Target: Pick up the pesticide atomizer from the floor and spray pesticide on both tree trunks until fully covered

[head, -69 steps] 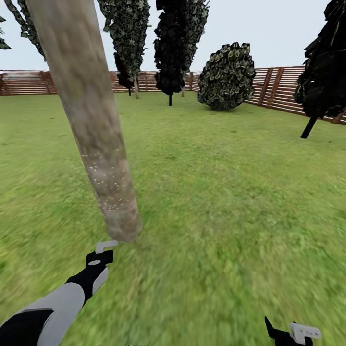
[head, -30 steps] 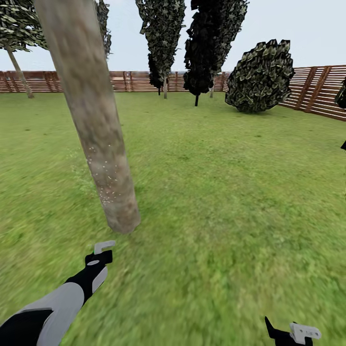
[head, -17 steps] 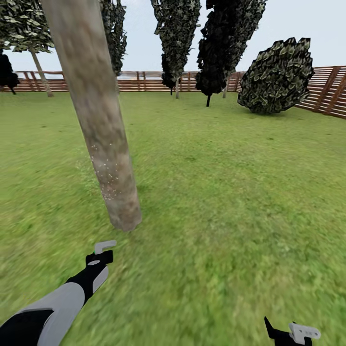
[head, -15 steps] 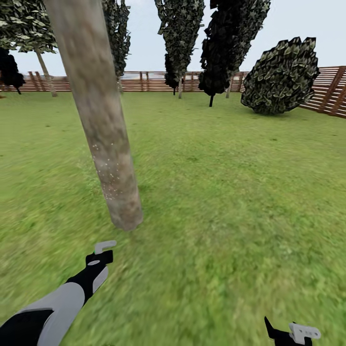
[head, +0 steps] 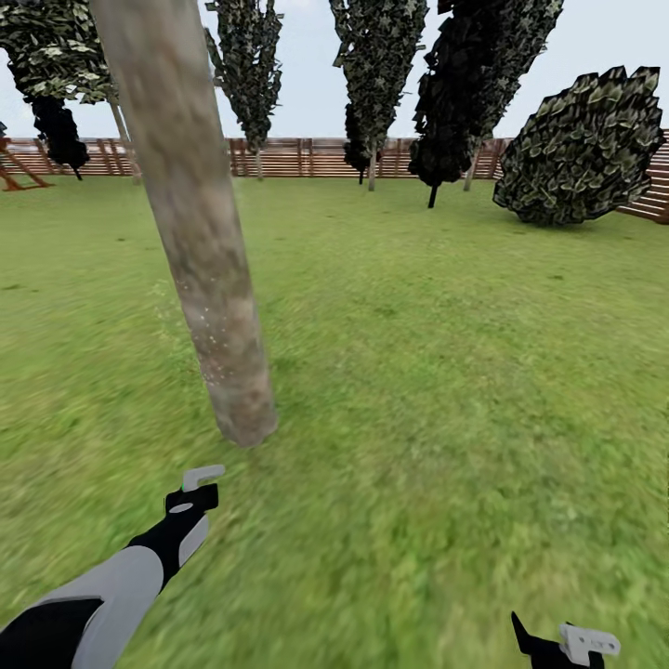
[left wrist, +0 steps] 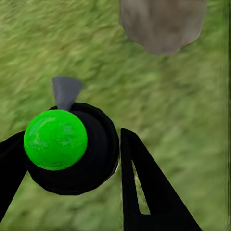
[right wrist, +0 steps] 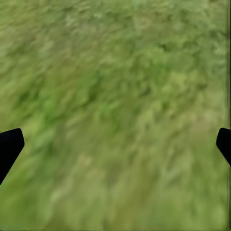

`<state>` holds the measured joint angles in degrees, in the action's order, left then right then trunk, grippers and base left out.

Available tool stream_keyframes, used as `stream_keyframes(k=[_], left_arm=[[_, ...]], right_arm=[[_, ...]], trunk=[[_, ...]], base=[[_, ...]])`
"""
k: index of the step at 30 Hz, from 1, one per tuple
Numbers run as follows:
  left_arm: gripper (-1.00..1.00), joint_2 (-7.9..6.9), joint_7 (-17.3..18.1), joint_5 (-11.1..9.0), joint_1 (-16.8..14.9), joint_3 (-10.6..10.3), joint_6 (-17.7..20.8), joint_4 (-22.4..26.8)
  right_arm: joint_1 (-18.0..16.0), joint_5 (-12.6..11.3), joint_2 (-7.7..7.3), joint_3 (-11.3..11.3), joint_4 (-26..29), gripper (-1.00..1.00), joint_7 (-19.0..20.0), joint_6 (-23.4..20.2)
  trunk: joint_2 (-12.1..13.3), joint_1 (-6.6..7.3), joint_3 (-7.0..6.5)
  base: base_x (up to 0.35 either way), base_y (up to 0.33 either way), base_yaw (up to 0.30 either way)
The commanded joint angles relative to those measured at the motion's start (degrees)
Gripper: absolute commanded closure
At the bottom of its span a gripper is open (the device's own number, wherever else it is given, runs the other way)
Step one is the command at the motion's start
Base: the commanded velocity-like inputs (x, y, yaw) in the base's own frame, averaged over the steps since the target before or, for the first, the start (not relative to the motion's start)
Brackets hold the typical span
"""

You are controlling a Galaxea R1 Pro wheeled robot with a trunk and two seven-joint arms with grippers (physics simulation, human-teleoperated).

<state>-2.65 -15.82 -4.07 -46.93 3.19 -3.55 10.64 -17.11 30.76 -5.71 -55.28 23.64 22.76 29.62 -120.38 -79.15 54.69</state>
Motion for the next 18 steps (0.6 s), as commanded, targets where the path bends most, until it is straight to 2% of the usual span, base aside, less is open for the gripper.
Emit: stream_keyframes(k=[1,6,18], left_arm=[[1.00,0.01,0.0,0.0,0.0,-0.1,0.0,0.0],[1.00,0.01,0.1,0.0,0.0,-0.1,0.0,0.0],[1.00,-0.01,0.0,0.1,0.0,-0.1,0.0,0.0]], right_arm=[[0.0,0.0,0.00,0.0,0.0,-1.00,0.0,0.0],[0.0,0.0,0.00,0.0,0.0,-1.00,0.0,0.0],[0.0,0.0,0.00,0.0,0.0,-1.00,0.0,0.0]], trunk=[[0.0,0.00,0.00],[0.0,0.00,0.00],[0.0,0.00,0.00]], base=[[0.179,-0.236,0.001],[0.241,-0.181,0.101],[0.294,-0.126,0.271]])
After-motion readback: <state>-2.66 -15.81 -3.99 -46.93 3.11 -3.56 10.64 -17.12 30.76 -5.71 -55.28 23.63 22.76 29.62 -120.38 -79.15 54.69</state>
